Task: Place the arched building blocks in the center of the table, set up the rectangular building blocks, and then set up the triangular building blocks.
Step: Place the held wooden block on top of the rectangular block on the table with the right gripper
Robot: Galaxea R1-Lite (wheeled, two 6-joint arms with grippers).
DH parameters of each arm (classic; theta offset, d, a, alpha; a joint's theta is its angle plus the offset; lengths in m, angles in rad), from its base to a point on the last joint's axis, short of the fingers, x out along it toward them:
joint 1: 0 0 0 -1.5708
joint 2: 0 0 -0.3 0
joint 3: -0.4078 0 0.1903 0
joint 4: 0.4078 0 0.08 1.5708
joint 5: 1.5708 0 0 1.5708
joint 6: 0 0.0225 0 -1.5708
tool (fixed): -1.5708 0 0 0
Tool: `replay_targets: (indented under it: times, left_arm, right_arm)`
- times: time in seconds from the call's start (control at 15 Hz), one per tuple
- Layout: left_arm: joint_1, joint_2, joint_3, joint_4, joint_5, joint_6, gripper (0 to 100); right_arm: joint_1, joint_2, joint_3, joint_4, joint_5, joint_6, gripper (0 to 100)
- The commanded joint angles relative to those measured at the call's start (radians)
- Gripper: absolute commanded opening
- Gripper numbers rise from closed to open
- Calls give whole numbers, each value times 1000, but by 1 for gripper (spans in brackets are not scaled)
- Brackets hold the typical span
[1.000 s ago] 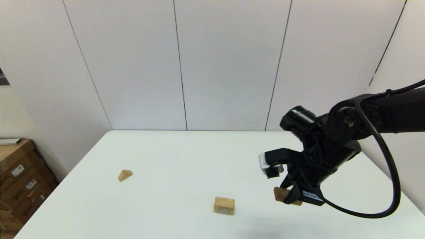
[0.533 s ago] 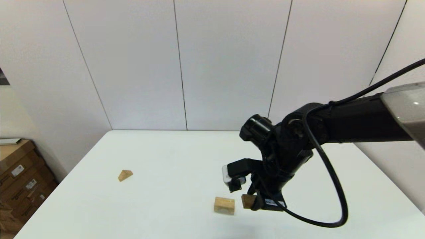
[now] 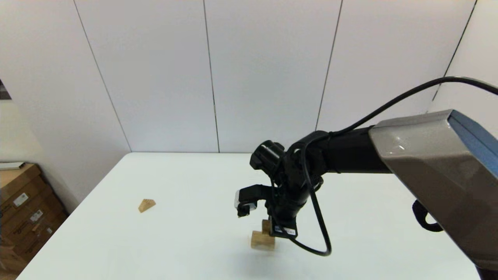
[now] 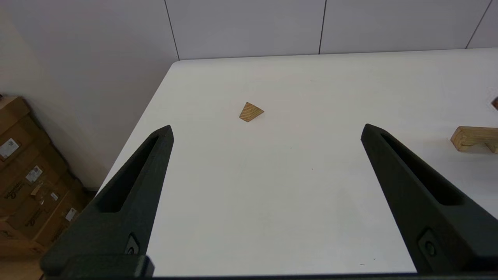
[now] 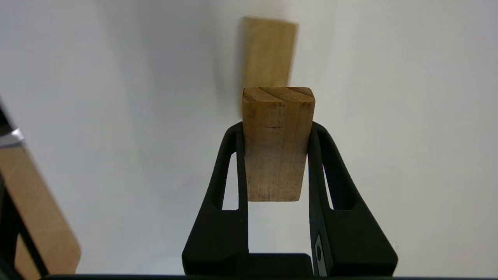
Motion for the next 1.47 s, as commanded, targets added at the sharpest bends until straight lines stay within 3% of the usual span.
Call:
replay_targets:
  times: [0.07, 0.47, 1.47]
  left_arm:
    - [0, 2, 0, 0, 0, 0, 100]
    - [0, 2, 0, 0, 0, 0, 100]
    - [0, 2, 0, 0, 0, 0, 100]
  right_arm:
    - [2, 59, -59, 6, -2, 9, 0]
    - [25, 60, -120, 138, 6, 101, 0]
    - [63, 149, -208, 152, 7, 134, 0]
